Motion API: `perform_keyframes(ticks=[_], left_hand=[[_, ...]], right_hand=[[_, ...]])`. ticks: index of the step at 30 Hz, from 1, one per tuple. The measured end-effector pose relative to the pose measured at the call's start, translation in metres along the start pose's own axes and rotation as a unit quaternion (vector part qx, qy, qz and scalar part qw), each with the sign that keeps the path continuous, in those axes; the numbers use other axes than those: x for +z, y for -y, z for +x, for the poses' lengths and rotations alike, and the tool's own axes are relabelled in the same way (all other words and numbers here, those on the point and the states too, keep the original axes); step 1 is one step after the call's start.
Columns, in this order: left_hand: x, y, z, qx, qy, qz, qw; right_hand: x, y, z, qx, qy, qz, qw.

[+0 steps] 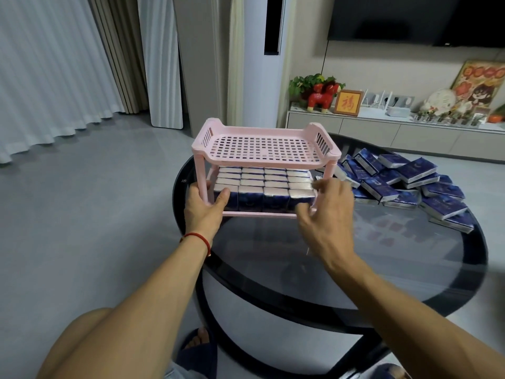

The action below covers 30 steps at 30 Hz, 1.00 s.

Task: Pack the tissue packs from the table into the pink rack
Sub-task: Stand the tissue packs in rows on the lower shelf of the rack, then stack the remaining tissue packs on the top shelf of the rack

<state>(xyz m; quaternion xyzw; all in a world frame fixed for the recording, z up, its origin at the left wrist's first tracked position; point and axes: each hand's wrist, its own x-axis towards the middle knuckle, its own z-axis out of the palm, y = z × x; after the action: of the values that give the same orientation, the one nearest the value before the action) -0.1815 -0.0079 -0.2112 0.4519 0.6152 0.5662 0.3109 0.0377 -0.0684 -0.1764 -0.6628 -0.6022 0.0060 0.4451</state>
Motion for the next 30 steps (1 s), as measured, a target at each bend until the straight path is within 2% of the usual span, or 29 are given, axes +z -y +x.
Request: perform_keyframes(ticks=[2,4,6,9,13,15,17,19,22,25,30], left_hand=[[0.0,0.0,-0.001,-0.007,0.004,-0.001,1.0],[0.0,-0.001,-0.002,-0.014,0.007,-0.001,1.0],[-0.001,-0.004,-0.003,-0.02,0.004,-0.009,1.0],[-0.003,-0.008,-0.011,-0.028,-0.003,0.002,1.0],[-0.002,-0.011,-0.041,-0.004,-0.078,0.107,0.991],[0.003,-0.02,-0.066,0.04,-0.094,0.137,0.985],[0.012,-0.031,-0.087,0.131,-0.054,0.151,0.978],[0.024,-0.041,-0.097,0.215,0.019,0.154,0.964],[0.042,-0.059,-0.102,0.274,0.161,0.181,0.931],[0.06,-0.071,-0.101,0.282,0.255,0.186,0.906],[0.096,-0.072,-0.097,0.199,0.283,0.155,0.925]], right_hand=[[-0.001,-0.012,0.007,0.102,0.036,0.062,0.992],[0.0,-0.02,0.011,0.136,0.109,0.113,0.978],[0.002,-0.025,0.012,0.139,0.135,0.133,0.972],[0.003,-0.029,0.012,0.155,0.124,0.152,0.968],[0.004,-0.031,0.007,0.139,0.13,0.157,0.969],[0.001,-0.033,0.005,0.112,0.138,0.146,0.973],[-0.004,-0.04,0.008,0.097,0.138,0.128,0.977],[-0.009,-0.054,0.017,0.111,0.106,0.102,0.983],[-0.014,-0.088,0.042,0.104,0.045,-0.025,0.993],[-0.013,-0.113,0.069,0.07,0.036,-0.131,0.988],[0.007,-0.121,0.1,0.032,0.074,-0.173,0.982]])
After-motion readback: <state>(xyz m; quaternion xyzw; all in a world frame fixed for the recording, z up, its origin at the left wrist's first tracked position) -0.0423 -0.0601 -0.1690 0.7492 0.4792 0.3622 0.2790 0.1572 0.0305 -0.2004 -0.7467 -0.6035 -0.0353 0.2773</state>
